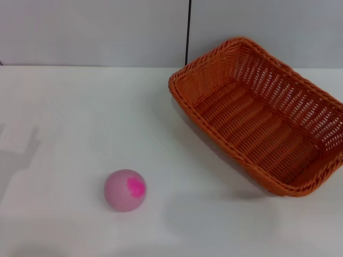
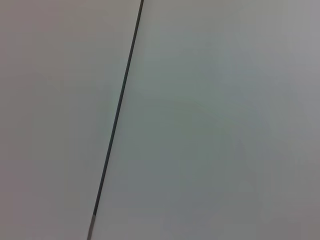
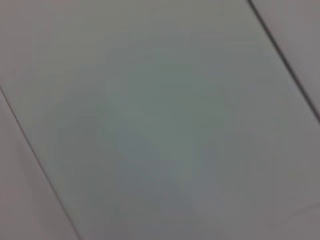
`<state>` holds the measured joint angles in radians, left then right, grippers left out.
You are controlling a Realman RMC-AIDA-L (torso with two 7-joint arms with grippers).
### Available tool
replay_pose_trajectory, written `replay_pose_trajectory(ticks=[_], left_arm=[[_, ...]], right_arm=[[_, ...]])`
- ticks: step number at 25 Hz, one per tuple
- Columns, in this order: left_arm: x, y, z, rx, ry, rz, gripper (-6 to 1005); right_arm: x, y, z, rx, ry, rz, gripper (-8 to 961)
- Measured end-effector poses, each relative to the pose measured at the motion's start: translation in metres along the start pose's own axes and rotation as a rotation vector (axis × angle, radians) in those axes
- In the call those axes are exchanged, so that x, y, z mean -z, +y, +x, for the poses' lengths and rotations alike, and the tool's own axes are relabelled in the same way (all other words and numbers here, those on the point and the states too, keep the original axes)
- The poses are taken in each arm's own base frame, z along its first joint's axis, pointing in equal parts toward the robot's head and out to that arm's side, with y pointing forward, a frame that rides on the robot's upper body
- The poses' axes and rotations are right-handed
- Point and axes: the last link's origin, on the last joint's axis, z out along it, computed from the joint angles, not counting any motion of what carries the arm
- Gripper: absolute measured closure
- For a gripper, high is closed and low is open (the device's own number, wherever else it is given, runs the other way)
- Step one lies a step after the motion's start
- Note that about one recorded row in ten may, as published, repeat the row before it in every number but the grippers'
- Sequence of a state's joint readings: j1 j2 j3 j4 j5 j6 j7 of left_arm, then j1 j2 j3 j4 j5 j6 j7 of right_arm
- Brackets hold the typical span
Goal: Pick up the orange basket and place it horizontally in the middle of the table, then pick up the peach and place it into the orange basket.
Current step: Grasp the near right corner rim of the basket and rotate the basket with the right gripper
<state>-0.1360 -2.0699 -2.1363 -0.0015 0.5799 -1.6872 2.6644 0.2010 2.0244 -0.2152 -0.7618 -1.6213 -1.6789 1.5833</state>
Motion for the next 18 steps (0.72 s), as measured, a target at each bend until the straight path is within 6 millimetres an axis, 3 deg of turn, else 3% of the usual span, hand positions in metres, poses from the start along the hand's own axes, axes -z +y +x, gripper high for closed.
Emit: replay_pose_trajectory(ticks=[2, 6, 9, 13, 15, 18], left_arm=[[-0.004, 0.0, -0.001, 0.001, -0.007, -0.002, 186], [-0.005, 0.0, -0.001, 0.001, -0.006, -0.005, 188], [-0.006, 0.0, -0.001, -0.001, -0.003, -0.008, 189], [-0.007, 0.0, -0.001, -0.002, -0.002, -0.009, 191], [-0.007, 0.001, -0.001, 0.0, -0.003, -0.009, 192], [-0.006, 0.001, -0.002, 0.003, -0.005, -0.007, 194]], right_arm=[[-0.015, -0.004, -0.029, -0.046, 0.145, -0.004, 219], [-0.032, -0.006, -0.051, -0.082, 0.316, 0.027, 220], [-0.06, -0.003, -0.072, -0.094, 0.546, 0.06, 221], [-0.083, 0.002, -0.076, -0.094, 0.713, 0.06, 221], [-0.107, 0.009, -0.07, -0.082, 0.863, 0.043, 221], [-0.12, 0.013, -0.065, -0.075, 0.912, 0.04, 220]])
